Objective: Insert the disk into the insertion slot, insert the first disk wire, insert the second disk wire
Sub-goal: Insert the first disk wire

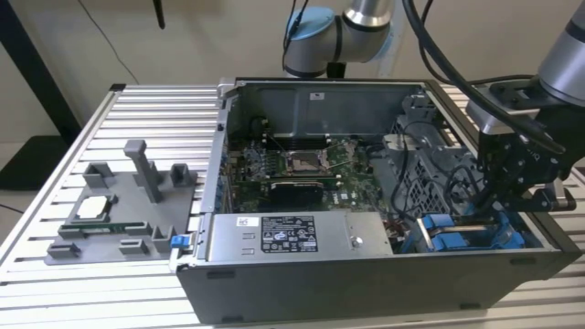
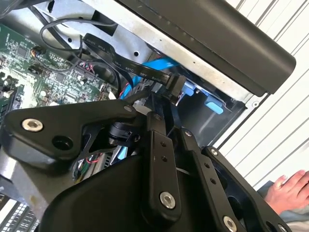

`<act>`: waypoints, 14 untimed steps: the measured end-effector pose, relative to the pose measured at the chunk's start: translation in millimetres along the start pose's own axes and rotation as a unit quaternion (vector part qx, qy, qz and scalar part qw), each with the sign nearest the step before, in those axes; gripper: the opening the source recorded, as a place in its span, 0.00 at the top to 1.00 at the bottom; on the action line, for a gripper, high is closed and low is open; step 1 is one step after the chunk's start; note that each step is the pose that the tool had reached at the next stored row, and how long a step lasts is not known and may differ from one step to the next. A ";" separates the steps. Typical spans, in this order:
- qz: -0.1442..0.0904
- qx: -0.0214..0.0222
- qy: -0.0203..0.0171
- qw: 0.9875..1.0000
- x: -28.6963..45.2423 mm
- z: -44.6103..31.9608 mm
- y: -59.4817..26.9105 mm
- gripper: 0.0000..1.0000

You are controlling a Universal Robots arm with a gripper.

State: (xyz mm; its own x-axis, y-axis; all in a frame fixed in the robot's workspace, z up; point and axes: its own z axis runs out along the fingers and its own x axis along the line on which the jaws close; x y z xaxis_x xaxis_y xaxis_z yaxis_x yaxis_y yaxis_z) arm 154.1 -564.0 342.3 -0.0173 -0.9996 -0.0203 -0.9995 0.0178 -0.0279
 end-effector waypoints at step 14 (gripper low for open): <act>0.002 0.000 0.000 1.000 0.6 5.1 0.3 1.00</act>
State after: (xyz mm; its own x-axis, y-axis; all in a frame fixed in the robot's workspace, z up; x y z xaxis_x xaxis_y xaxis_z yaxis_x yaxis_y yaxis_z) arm 153.9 -564.4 337.2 -0.0220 -0.9996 -0.0202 -0.9994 0.0226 -0.0279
